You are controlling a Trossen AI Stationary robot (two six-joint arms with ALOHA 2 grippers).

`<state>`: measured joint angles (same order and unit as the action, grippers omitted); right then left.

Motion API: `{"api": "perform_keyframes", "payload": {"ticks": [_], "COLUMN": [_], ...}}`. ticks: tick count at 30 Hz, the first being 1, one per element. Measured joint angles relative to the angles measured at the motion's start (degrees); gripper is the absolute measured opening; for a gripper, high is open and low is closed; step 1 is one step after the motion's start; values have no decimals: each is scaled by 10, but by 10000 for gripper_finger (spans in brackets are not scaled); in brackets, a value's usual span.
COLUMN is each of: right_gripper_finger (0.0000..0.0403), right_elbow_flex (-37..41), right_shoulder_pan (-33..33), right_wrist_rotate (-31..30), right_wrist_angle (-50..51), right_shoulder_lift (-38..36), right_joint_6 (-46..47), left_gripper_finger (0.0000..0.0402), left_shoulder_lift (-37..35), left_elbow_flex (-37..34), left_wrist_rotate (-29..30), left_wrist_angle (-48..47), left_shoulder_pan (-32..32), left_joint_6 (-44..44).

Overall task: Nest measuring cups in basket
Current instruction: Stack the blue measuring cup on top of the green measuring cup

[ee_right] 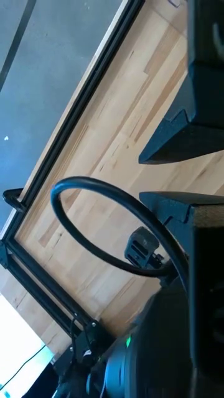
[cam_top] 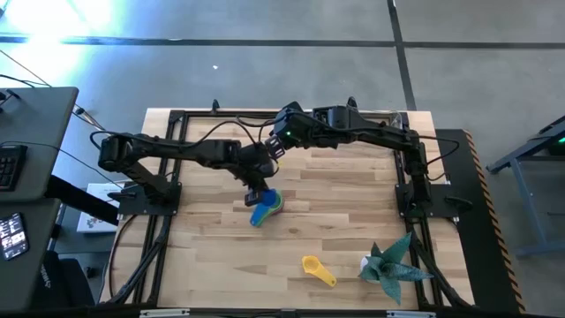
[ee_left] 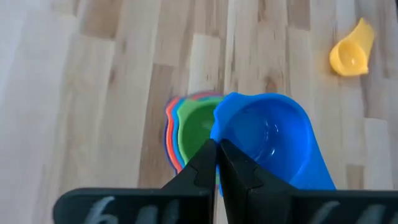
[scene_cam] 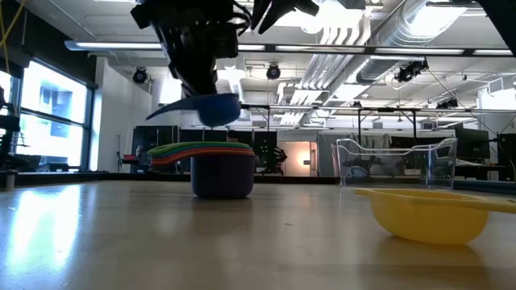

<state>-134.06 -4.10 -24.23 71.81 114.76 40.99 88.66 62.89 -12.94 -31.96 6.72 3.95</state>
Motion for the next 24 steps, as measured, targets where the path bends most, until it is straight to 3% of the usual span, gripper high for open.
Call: {"api": "perform_keyframes", "payload": {"ticks": [24], "right_gripper_finger": [73], "right_elbow_flex": [0], "right_shoulder_pan": [0], "right_wrist_rotate": [2], "right_wrist_angle": [17], "right_shoulder_lift": [0], "right_joint_6": [1], "left_gripper_finger": [0], "left_shoulder_lift": [52], "left_elbow_flex": [9], "left_wrist_rotate": [15], "left_wrist_angle": [2], "left_shoulder_pan": [0], "left_joint_6": [5]}}
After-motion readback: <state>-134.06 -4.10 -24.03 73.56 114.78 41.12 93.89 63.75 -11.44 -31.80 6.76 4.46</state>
